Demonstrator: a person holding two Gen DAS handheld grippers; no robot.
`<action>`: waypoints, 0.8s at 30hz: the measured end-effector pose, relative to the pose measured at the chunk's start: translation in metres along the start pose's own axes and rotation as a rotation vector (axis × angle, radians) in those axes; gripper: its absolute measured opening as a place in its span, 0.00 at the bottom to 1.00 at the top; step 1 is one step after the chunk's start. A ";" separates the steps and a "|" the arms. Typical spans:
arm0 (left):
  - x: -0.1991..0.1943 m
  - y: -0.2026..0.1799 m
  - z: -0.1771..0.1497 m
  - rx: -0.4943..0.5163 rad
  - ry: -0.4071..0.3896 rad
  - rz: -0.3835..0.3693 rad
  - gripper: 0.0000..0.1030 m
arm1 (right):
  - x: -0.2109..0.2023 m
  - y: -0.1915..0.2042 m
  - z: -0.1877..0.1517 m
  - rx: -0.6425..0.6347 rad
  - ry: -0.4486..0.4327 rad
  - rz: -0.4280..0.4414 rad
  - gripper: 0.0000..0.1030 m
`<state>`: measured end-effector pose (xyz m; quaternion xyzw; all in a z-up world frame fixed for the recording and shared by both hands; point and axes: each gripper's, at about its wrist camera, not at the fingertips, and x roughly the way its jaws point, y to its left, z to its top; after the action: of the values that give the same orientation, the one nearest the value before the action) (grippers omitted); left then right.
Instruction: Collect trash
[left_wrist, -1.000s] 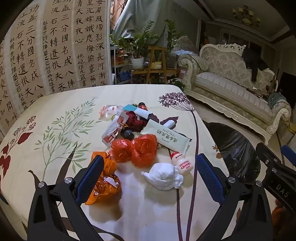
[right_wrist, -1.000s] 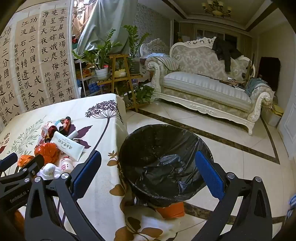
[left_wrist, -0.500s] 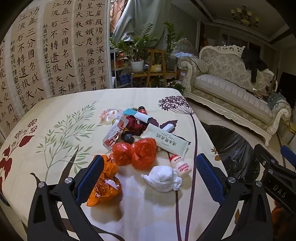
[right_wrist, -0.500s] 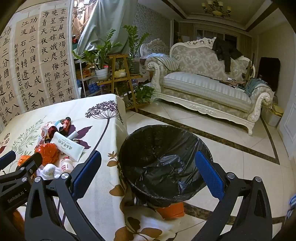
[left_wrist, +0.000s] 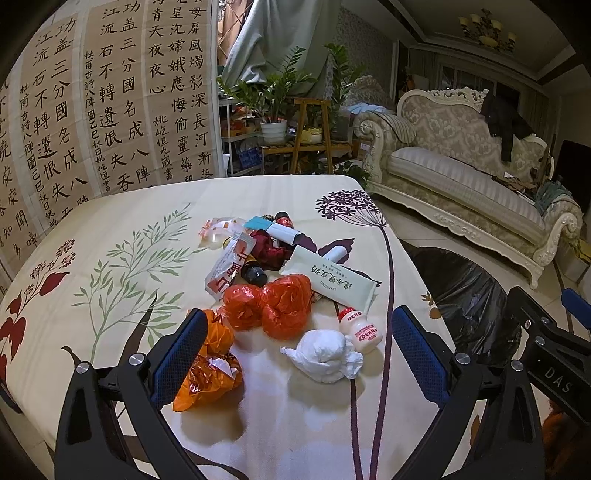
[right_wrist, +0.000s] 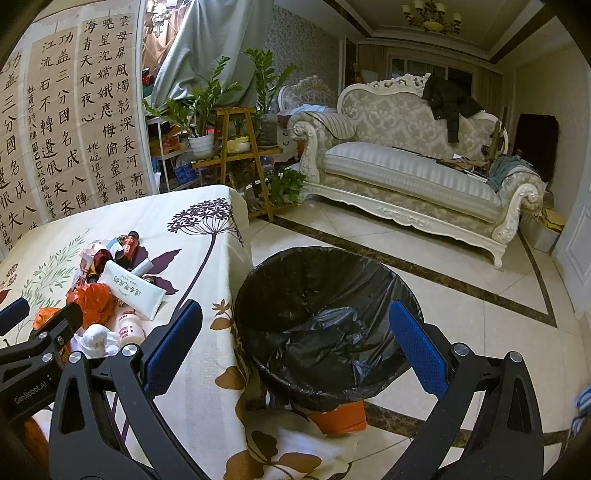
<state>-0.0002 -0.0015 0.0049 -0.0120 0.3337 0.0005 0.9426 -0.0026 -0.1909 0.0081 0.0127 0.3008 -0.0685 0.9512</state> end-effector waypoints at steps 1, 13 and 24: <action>0.000 0.000 0.000 -0.002 0.002 0.000 0.94 | 0.000 0.000 0.000 0.000 0.000 -0.001 0.96; 0.001 0.000 0.000 0.009 0.007 0.004 0.94 | 0.000 0.000 -0.001 -0.001 0.001 0.000 0.96; 0.002 0.000 -0.002 0.011 0.015 0.004 0.94 | 0.001 -0.002 -0.001 0.000 0.003 -0.001 0.96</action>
<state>0.0001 -0.0013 0.0023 -0.0063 0.3408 0.0004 0.9401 -0.0030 -0.1926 0.0066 0.0127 0.3023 -0.0688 0.9506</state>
